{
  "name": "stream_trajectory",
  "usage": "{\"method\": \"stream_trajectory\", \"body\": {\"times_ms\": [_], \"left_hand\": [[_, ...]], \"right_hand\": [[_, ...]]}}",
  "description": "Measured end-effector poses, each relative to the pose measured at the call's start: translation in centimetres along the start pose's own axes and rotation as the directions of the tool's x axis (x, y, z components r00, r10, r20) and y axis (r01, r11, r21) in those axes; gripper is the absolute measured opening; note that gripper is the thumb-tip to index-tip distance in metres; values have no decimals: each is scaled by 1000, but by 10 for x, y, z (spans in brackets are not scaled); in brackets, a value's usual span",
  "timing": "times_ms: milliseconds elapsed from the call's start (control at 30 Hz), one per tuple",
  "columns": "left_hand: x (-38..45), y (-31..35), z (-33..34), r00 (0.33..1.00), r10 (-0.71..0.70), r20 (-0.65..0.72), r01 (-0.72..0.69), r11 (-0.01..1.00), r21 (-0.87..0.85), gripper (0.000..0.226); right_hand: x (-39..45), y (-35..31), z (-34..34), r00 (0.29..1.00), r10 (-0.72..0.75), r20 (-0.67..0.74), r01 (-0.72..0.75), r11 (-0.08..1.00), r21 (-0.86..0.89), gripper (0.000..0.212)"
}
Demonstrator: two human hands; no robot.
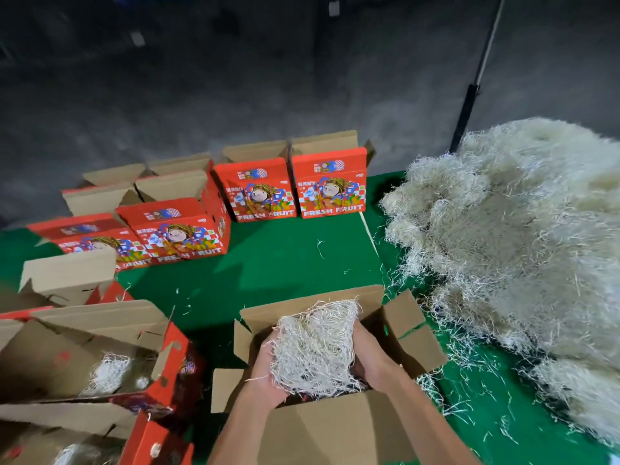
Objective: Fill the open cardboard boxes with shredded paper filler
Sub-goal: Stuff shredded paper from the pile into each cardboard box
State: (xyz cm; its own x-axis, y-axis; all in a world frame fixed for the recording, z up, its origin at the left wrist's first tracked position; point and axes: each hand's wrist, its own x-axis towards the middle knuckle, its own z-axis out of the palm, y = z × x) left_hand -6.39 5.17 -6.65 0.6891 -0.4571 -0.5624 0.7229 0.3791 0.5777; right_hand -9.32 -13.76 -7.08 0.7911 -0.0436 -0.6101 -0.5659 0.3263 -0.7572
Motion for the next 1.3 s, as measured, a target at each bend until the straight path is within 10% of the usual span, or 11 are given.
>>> {"method": "stream_trajectory", "body": {"times_ms": [200,533,833,1100,1300], "left_hand": [[4,-7,4,999,9,-41,-7,999,46,52],[-3,-12,17,927,192,-321,-98,953,288,40],[-31,-39,71,773,516,-370,-207,756,621,88],[-28,-27,79,910,295,-292,-159,897,413,129],[-29,7,65,948,198,-248,-126,952,279,69]], "right_hand": [[4,8,-9,998,35,55,-34,999,-13,74],[-13,2,-3,940,-254,-229,201,952,-232,55],[-38,10,35,851,-475,-224,421,872,-248,61],[-44,-4,39,905,-338,-257,329,941,-80,95],[-43,-27,17,895,-246,-371,242,968,-59,78]]}}
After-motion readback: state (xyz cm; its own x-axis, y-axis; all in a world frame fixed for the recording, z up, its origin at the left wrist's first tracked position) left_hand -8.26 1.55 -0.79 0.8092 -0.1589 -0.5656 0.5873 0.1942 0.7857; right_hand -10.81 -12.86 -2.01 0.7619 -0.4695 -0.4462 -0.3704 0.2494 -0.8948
